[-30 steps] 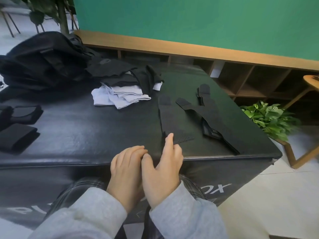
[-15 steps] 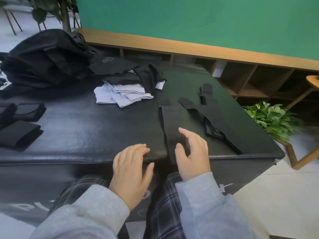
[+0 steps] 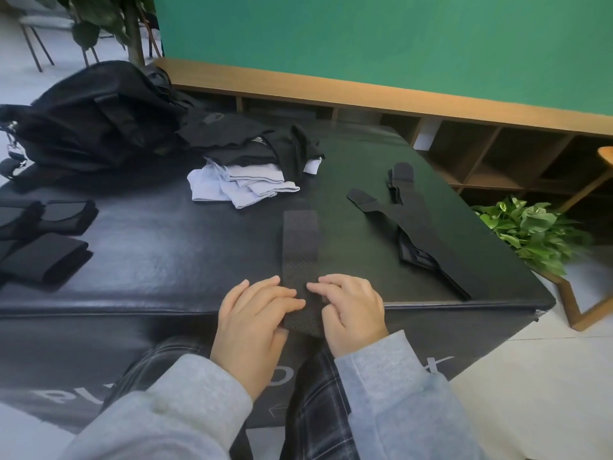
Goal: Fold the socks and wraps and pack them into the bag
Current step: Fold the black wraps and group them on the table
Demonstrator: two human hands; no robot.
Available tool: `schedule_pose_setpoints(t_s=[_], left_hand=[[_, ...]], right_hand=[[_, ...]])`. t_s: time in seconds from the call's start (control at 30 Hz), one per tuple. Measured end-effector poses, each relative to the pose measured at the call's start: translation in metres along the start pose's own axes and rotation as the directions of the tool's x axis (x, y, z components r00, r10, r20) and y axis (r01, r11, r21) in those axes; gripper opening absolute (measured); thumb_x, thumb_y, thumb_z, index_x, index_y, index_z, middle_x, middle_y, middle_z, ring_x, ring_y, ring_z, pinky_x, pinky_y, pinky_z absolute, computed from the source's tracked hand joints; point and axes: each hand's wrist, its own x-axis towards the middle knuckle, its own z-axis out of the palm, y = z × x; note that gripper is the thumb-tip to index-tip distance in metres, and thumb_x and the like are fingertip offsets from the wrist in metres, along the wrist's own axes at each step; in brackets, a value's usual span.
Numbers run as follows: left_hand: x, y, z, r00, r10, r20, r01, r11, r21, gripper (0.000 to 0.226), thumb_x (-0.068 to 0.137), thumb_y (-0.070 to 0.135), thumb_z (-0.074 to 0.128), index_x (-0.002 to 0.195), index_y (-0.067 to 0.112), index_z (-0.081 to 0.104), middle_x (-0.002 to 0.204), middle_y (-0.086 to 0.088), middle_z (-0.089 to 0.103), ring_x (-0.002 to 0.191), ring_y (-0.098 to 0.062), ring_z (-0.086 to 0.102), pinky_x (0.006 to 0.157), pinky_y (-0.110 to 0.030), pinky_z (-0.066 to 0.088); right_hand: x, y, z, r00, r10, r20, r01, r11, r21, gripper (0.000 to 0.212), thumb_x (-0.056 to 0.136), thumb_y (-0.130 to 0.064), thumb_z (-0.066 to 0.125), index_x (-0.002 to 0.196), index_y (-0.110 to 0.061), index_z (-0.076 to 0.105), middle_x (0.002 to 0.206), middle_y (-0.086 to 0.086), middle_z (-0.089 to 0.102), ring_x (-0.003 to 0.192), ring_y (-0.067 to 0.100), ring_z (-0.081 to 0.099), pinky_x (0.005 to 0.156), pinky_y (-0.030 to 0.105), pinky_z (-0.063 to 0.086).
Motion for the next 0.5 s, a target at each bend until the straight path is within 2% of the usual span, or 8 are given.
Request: schedule_pose_setpoints(t_s=[0.07,0.13,0.23,0.3,0.4,0.5], left_hand=[[0.002,0.000,-0.003,0.998,-0.052,-0.039,0.051,0.998,-0.021,0.021,0.081,0.022,0.050,0.093,0.023,0.066,0.099,0.010,0.067,0.111,-0.006,0.050,0.107,-0.025,0.018],[0.004,0.000,-0.003,0.992,-0.113,-0.055,0.111,0.993,-0.036,0.024,0.086,0.033,0.045,0.092,0.022,0.065,0.096,0.011,0.067,0.107,-0.004,0.051,0.106,-0.022,0.018],[0.004,0.003,-0.006,0.977,-0.202,-0.067,0.199,0.979,-0.049,0.021,0.088,0.036,0.045,0.096,0.026,0.061,0.087,0.015,0.063,0.094,0.006,0.043,0.101,-0.023,0.023],[0.005,0.006,-0.008,0.953,-0.299,-0.054,0.295,0.952,-0.079,0.014,0.089,0.032,0.054,0.101,0.027,0.059,0.082,0.022,0.055,0.089,0.010,0.032,0.092,-0.026,0.029],[0.005,0.005,-0.010,0.925,-0.378,-0.022,0.372,0.918,-0.136,0.025,0.084,0.029,0.064,0.106,0.032,0.052,0.082,0.025,0.050,0.094,-0.004,0.035,0.088,-0.017,0.021],[0.007,0.003,-0.012,0.914,-0.404,-0.038,0.394,0.906,-0.157,0.034,0.079,0.028,0.069,0.099,0.035,0.043,0.081,0.020,0.055,0.095,-0.018,0.047,0.084,-0.006,0.017]], right_hand=[[-0.001,0.009,0.003,0.990,-0.074,-0.120,0.081,0.995,0.055,0.046,0.069,-0.010,0.035,0.088,-0.023,0.074,0.098,-0.009,0.068,0.099,0.006,0.044,0.085,0.021,0.030],[-0.003,0.014,0.004,0.988,-0.081,-0.132,0.090,0.994,0.066,0.041,0.064,-0.001,0.043,0.083,-0.020,0.073,0.097,-0.009,0.069,0.098,0.007,0.046,0.085,0.020,0.028],[-0.004,0.011,0.005,0.983,-0.153,-0.105,0.161,0.984,0.075,0.029,0.071,-0.019,0.044,0.085,-0.019,0.070,0.104,-0.011,0.067,0.101,0.005,0.048,0.087,0.022,0.030],[-0.005,0.006,0.007,0.985,-0.160,-0.066,0.167,0.978,0.123,0.030,0.075,-0.030,0.046,0.094,-0.020,0.068,0.099,-0.016,0.066,0.098,0.004,0.049,0.086,0.023,0.037],[-0.007,-0.001,0.005,1.000,-0.028,-0.004,0.028,0.960,0.277,0.026,0.082,-0.030,0.060,0.104,-0.038,0.049,0.082,-0.030,0.055,0.090,0.004,0.055,0.083,0.022,0.040],[-0.011,0.000,0.007,0.999,0.015,-0.040,-0.003,0.958,0.288,0.044,0.080,-0.017,0.072,0.087,-0.043,0.037,0.074,-0.027,0.053,0.085,0.013,0.058,0.077,0.016,0.038]])
